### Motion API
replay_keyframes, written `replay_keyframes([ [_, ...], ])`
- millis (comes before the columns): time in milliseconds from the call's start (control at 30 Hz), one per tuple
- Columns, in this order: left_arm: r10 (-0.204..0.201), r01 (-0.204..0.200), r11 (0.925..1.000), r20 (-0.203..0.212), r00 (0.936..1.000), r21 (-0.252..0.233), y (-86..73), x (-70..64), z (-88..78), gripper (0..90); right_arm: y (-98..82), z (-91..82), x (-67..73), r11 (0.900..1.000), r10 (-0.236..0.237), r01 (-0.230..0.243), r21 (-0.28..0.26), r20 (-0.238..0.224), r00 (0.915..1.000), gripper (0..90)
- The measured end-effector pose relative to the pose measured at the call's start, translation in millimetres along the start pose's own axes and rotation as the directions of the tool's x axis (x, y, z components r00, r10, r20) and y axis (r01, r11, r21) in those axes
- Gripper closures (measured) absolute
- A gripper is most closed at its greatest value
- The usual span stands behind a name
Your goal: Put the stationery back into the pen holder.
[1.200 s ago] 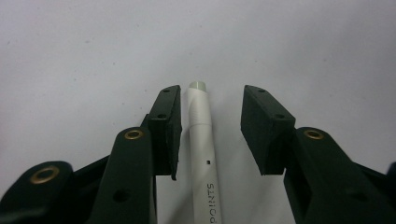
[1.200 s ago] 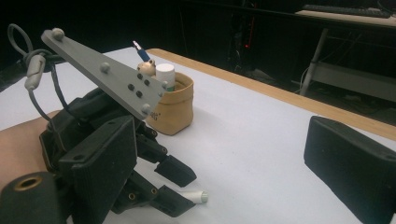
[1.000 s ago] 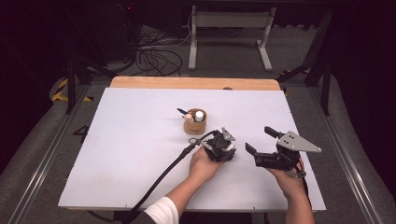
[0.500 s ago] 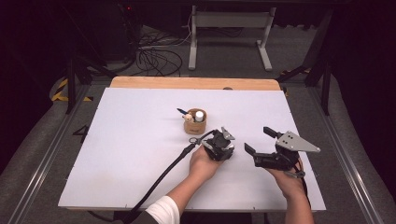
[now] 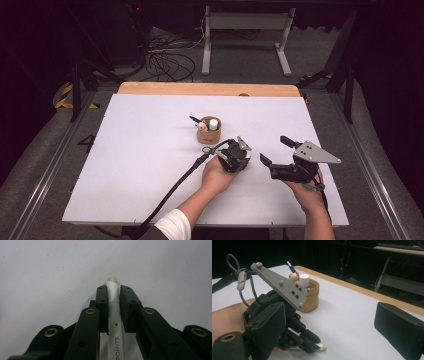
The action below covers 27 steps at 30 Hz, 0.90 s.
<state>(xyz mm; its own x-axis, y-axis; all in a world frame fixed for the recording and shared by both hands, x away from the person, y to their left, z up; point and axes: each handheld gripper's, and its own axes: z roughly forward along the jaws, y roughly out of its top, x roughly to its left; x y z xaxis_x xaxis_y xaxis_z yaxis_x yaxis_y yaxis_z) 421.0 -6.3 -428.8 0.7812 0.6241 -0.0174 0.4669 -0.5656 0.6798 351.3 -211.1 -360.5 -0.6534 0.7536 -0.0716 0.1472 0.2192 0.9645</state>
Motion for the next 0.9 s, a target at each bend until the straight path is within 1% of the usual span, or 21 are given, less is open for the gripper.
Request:
replay_keyframes([
  [33,-0.005,0.005,1.0,0.008,1.0,0.0,-0.2,0.7,-1.1,78.1,-0.1,0.3,0.1,1.0,-0.002,0.002,0.0,-0.001,1.0,11.0],
  [100,0.005,-0.005,1.0,0.002,1.0,-0.009,-0.4,2.5,-4.8,78.1,-0.3,0.7,0.4,1.0,-0.002,0.002,0.0,0.0,1.0,11.0],
  [267,0.0,0.001,0.9975,0.019,0.9998,-0.07,1.3,7.5,-20.3,78.1,-0.7,2.8,2.0,1.0,-0.003,0.003,-0.001,-0.009,1.0,11.1],
  [300,0.009,-0.007,0.997,0.018,0.9998,-0.077,1.9,8.8,-23.9,78.1,-0.8,3.4,2.6,1.0,-0.004,0.004,-0.001,-0.012,0.9999,11.1],
  [400,-0.001,0.005,0.9931,0.028,0.9996,-0.117,2.1,11.0,-33.3,78.1,-0.8,5.3,4.4,1.0,-0.005,0.005,0.001,-0.018,0.9998,11.4],
  [433,0.004,0.0,0.9925,0.028,0.9996,-0.122,2.2,12.1,-37.0,78.1,-0.9,5.8,5.0,1.0,-0.006,0.006,0.002,-0.017,0.9998,11.6],
  [467,0.004,0.0,0.991,0.03,0.9995,-0.134,2.2,13.0,-40.2,78.1,-0.9,6.5,5.7,1.0,-0.004,0.004,0.001,-0.02,0.9998,11.9],
  [500,-0.006,0.011,0.9894,0.034,0.9994,-0.145,2.1,13.4,-43.4,78.1,-0.9,7.1,6.4,1.0,-0.004,0.004,0.0,-0.022,0.9997,12.2],
  [533,0.0,0.005,0.9881,0.036,0.9994,-0.154,2.1,14.8,-46.9,78.1,-0.9,7.8,7.0,1.0,-0.007,0.007,0.001,-0.022,0.9997,12.5],
  [567,-0.001,0.007,0.9863,0.038,0.9993,-0.165,2.1,15.2,-50.0,78.1,-1.0,8.7,7.9,1.0,-0.004,0.004,0.002,-0.025,0.9997,12.8],
  [600,0.008,-0.001,0.9851,0.035,0.9993,-0.172,2.1,16.1,-53.2,78.1,-1.1,9.6,9.0,1.0,-0.003,0.003,0.005,-0.029,0.9996,13.2],
  [667,0.007,0.001,0.9811,0.038,0.9992,-0.193,1.8,16.9,-59.2,78.0,-1.5,12.5,11.9,1.0,-0.006,0.006,0.009,-0.031,0.9995,13.5],
  [767,0.003,0.007,0.9749,0.042,0.9991,-0.223,1.3,19.4,-68.0,78.1,-1.8,18.7,18.3,1.0,-0.011,0.012,0.022,-0.047,0.9988,13.9],
  [900,-0.009,0.019,0.9639,0.039,0.9992,-0.265,1.1,23.1,-78.6,78.1,-2.1,26.0,26.1,0.999,-0.019,0.021,0.032,-0.065,0.9977,14.1],
])
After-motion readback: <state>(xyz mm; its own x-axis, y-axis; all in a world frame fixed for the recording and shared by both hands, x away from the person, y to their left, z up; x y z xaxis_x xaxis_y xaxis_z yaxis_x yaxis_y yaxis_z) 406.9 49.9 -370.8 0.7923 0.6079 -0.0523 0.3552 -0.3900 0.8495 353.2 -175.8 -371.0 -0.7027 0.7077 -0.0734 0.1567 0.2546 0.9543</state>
